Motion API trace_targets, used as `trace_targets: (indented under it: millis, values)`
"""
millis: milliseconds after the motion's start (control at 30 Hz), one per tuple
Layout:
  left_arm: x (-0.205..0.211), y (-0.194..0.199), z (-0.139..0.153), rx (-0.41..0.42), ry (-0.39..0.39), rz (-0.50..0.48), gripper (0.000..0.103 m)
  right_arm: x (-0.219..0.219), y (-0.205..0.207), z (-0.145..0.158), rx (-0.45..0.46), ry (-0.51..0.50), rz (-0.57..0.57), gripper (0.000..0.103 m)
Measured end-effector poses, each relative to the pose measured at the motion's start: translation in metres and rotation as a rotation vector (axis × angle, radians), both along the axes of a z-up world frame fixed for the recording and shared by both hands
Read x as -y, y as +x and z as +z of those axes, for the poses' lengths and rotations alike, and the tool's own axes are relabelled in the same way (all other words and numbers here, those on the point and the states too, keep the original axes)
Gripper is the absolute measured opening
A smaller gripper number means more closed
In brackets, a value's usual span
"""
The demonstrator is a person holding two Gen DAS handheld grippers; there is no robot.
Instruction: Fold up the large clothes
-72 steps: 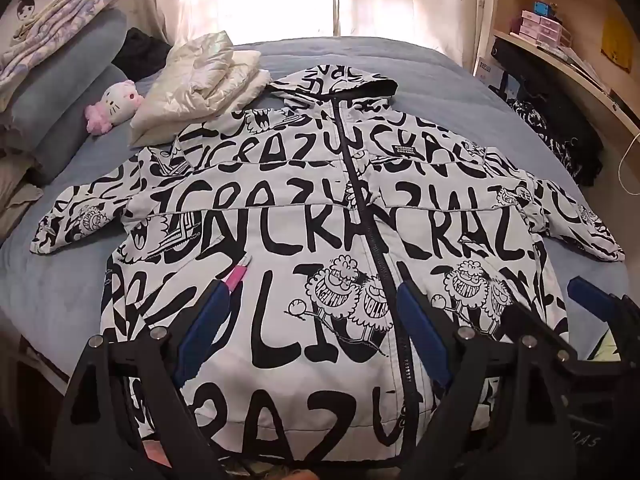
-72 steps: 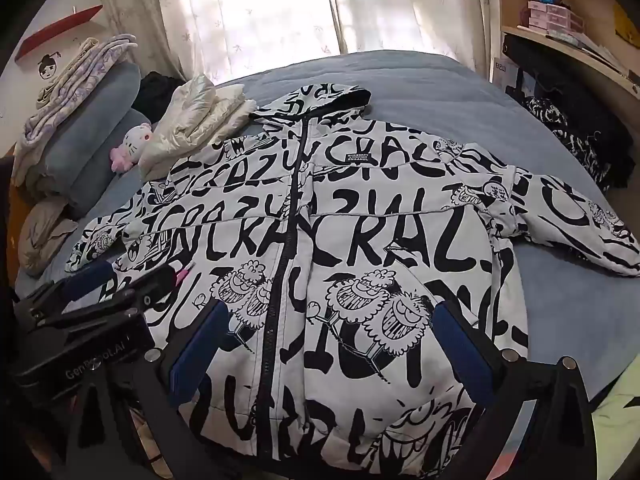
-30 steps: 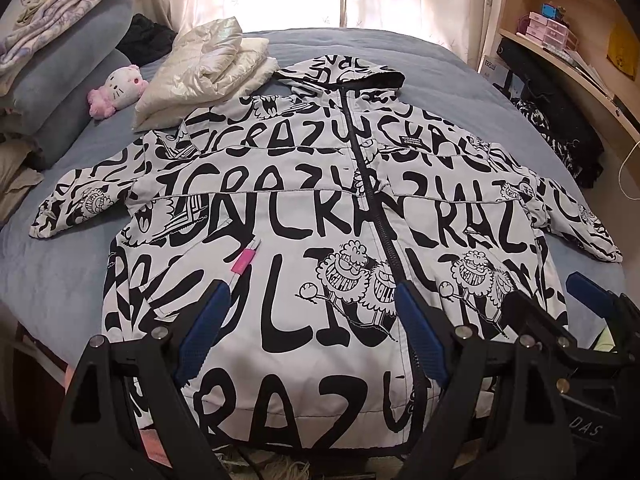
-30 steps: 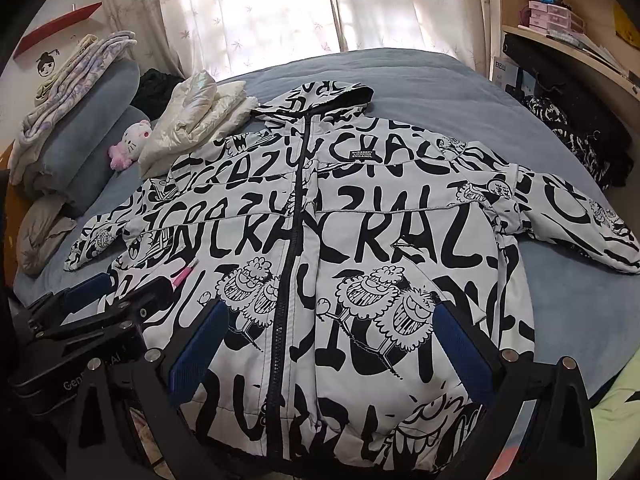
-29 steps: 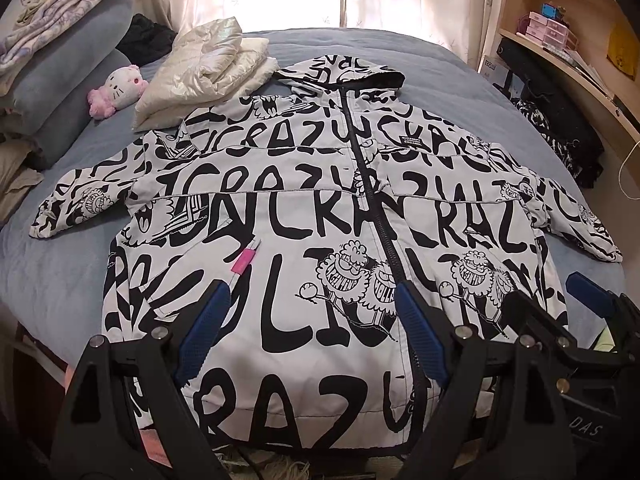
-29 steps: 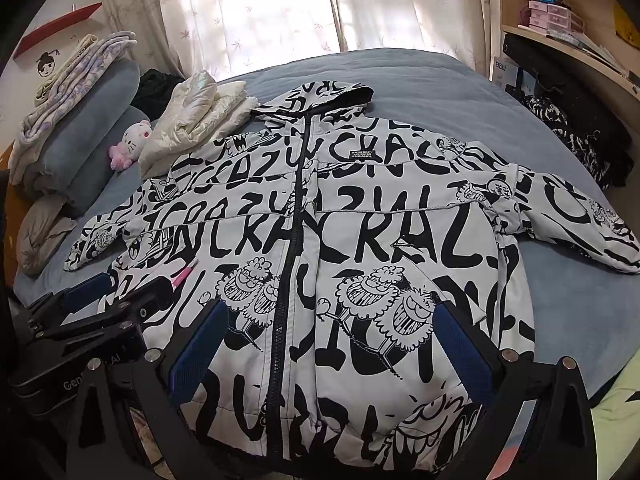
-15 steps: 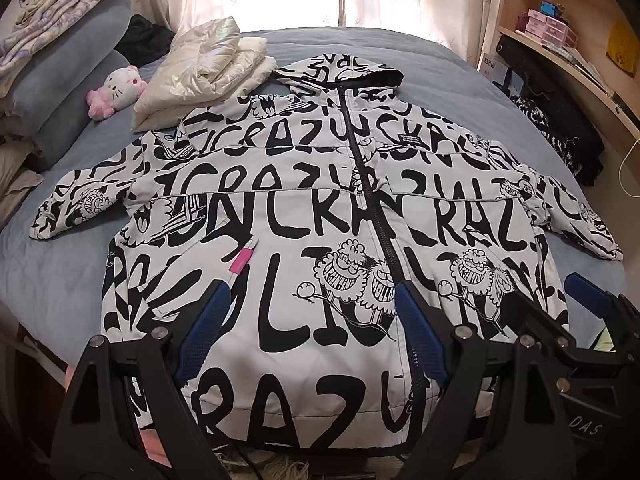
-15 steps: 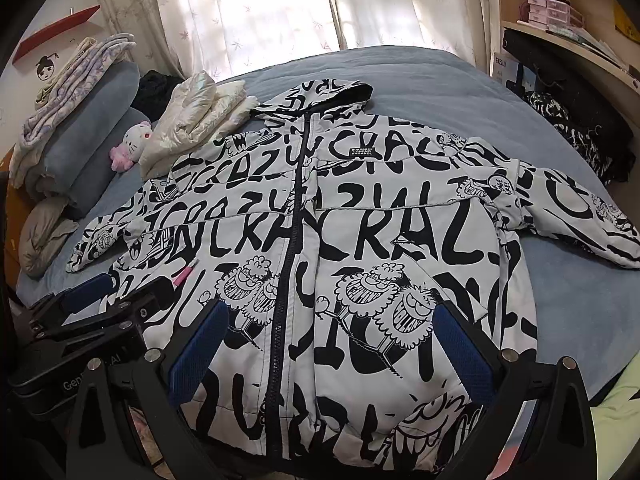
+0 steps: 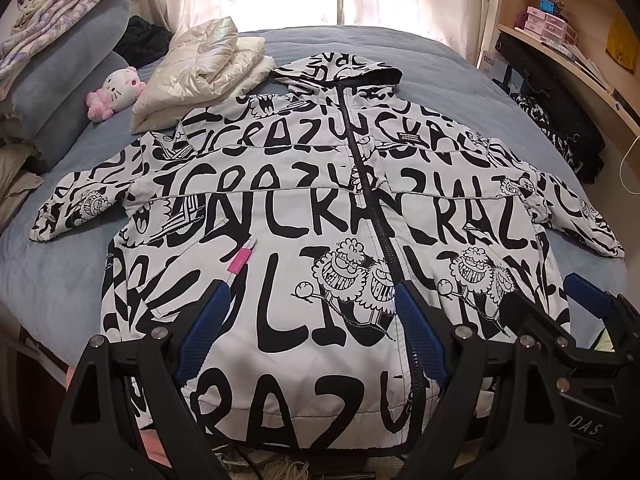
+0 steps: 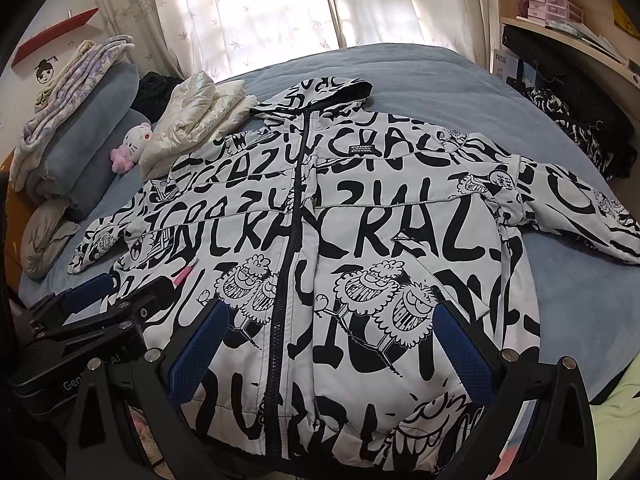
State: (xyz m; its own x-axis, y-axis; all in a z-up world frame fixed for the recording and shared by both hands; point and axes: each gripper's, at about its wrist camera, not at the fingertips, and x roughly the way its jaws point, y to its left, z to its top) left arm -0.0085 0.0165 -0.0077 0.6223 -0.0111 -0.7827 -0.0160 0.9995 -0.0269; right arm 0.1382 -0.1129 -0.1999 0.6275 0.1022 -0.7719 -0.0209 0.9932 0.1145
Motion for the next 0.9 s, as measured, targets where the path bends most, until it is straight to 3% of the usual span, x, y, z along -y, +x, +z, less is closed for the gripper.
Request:
trace_targets:
  millis: [567,767,900]
  values:
    - [-0.002,0.001,0.003,0.003,-0.001,-0.009,0.082,-0.002,-0.002,-0.005,0.024,-0.005,0.004,0.103]
    - [0.006,0.013,0.011,0.017,0.004,-0.031,0.082,-0.008,0.000,0.009,0.069,-0.035,0.005,0.103]
    - [0.018,0.023,0.018,0.034,0.032,-0.066,0.083,0.016,0.008,0.032,0.093,0.003,0.002,0.103]
